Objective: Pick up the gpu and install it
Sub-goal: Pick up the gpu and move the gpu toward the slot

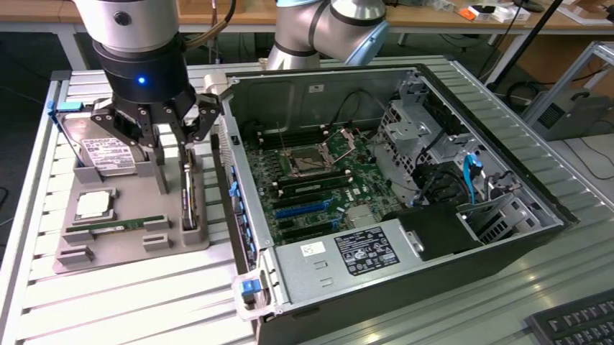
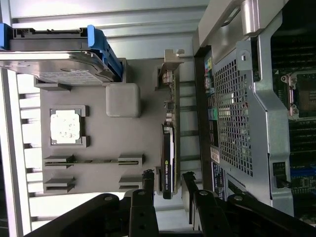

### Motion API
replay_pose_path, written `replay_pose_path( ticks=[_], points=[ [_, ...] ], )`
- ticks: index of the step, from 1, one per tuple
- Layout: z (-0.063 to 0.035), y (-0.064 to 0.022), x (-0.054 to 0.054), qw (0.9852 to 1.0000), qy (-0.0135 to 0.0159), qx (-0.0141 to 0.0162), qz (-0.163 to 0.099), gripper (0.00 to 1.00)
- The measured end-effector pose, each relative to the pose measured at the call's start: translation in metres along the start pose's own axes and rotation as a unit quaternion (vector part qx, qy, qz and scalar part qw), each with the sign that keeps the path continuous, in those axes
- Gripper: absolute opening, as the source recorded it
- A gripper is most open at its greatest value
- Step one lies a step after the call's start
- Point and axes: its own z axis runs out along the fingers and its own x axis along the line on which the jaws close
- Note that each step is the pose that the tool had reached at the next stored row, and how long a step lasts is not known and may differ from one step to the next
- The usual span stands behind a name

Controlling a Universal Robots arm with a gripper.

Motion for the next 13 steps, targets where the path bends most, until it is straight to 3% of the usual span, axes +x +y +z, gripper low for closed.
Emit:
replay_pose_path(
  ticks=[13],
  points=[
    [0.0026, -0.0011, 0.0000, 1.0000, 0.0000, 0.0001, 0.000, 0.36]
  ],
)
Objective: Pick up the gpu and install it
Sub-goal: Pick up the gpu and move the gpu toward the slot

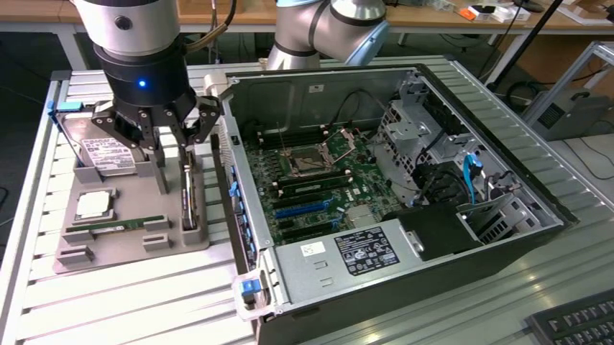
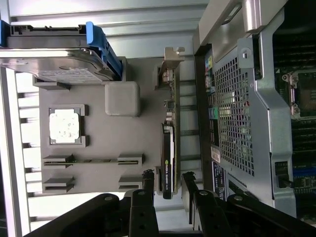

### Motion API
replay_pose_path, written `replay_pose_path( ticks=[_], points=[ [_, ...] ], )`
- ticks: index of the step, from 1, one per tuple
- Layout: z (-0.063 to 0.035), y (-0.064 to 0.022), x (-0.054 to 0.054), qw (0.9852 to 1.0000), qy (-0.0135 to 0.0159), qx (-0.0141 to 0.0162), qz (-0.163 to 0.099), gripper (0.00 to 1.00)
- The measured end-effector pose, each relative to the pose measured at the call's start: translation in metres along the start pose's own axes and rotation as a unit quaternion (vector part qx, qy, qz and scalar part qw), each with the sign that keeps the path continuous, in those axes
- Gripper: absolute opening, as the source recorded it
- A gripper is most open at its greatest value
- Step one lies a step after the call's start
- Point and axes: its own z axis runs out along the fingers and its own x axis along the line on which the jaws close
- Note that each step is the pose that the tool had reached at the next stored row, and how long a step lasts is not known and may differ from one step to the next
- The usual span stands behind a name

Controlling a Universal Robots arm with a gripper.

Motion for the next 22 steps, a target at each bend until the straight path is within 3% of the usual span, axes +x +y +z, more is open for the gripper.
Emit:
replay_pose_path(
  ticks=[22],
  points=[
    [0.0071, -0.0010, 0.0001, 1.0000, -0.0001, 0.0016, 0.000, 0.36]
  ],
)
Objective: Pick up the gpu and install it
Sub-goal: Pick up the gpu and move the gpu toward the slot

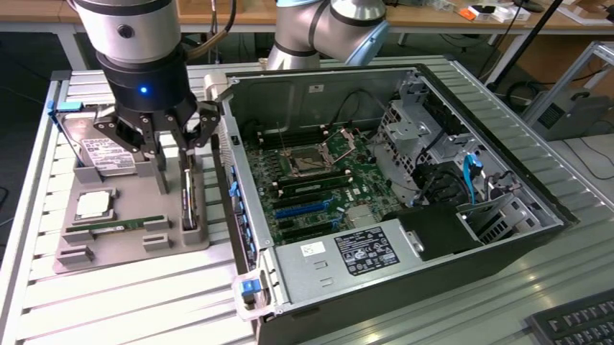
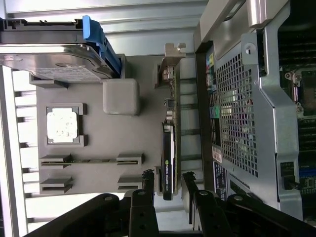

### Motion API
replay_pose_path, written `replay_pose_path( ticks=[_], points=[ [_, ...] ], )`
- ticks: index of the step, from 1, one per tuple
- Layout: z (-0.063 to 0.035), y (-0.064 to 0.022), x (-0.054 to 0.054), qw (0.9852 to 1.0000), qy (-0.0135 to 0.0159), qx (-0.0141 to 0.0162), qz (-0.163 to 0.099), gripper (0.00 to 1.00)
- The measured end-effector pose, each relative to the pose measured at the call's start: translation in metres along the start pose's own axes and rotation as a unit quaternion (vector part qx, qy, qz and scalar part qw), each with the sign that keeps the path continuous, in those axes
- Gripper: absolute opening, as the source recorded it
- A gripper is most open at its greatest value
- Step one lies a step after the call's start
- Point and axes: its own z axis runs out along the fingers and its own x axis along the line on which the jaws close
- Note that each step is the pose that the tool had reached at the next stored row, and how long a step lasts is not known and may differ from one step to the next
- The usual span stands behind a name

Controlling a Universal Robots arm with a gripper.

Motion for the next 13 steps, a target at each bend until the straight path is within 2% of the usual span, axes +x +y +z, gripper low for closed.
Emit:
replay_pose_path(
  ticks=[4, 13],
  points=[
    [0.0026, 0.0000, -0.0005, 1.0000, -0.0001, 0.0010, 0.000, 0.36],
    [0.0064, 0.0000, -0.0032, 1.0000, -0.0004, 0.0057, 0.000, 0.36]
  ],
)
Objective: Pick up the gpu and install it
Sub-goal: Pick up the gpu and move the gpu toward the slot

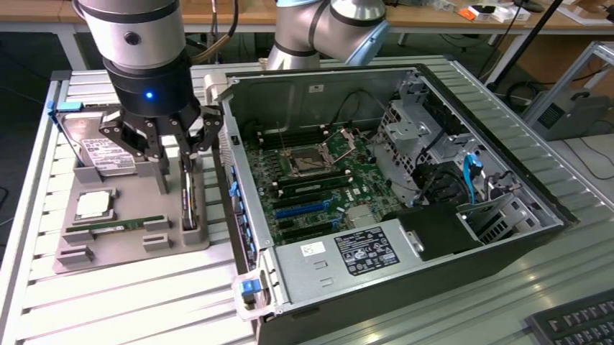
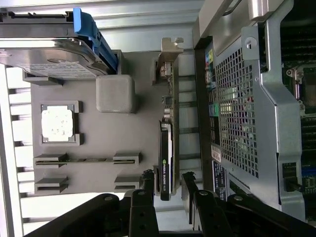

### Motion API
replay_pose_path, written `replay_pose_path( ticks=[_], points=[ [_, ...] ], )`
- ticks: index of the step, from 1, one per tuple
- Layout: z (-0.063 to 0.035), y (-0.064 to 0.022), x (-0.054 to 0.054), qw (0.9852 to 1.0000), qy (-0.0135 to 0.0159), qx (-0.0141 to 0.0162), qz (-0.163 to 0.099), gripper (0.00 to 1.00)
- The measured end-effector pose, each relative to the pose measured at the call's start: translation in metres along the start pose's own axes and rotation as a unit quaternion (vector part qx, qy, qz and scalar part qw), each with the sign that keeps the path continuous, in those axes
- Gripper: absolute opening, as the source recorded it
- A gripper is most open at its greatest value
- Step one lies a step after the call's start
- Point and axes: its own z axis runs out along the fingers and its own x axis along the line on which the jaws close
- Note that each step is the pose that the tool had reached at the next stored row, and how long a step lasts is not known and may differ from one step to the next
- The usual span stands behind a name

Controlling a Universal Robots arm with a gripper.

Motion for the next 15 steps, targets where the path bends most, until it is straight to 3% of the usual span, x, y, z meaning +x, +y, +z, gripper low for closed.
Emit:
replay_pose_path(
  ticks=[15],
  points=[
    [0.0048, -0.0001, 0.0000, 1.0000, -0.0002, 0.0018, 0.000, 0.36]
  ],
)
